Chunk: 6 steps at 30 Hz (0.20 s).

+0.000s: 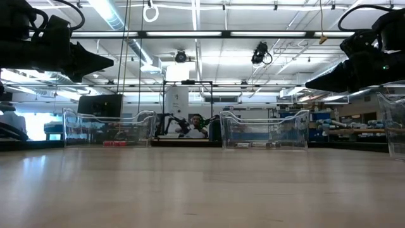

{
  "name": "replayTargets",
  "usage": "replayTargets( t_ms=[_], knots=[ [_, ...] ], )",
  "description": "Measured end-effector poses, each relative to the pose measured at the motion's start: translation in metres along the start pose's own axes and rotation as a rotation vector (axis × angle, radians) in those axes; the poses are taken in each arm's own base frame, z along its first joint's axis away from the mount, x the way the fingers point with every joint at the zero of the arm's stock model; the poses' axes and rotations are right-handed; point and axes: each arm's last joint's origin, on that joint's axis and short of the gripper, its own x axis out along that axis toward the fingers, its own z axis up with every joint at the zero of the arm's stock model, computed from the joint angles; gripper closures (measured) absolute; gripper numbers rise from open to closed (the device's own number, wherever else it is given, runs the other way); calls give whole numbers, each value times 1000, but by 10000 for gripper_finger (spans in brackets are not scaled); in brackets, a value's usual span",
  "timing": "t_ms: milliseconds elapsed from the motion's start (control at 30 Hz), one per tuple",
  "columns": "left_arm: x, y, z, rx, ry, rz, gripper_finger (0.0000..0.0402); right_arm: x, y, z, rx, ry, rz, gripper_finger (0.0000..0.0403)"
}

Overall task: Sort batteries
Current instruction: Return to Home Position

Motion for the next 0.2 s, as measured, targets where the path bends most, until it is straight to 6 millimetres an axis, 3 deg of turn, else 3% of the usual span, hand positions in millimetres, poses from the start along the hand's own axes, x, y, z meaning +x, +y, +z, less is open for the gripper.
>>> replayTargets(
  t_ms=[200],
  knots=[
    [0, 0, 0, 0, 0, 0, 385, 0, 0, 0, 0, 0, 0, 371]
  ],
)
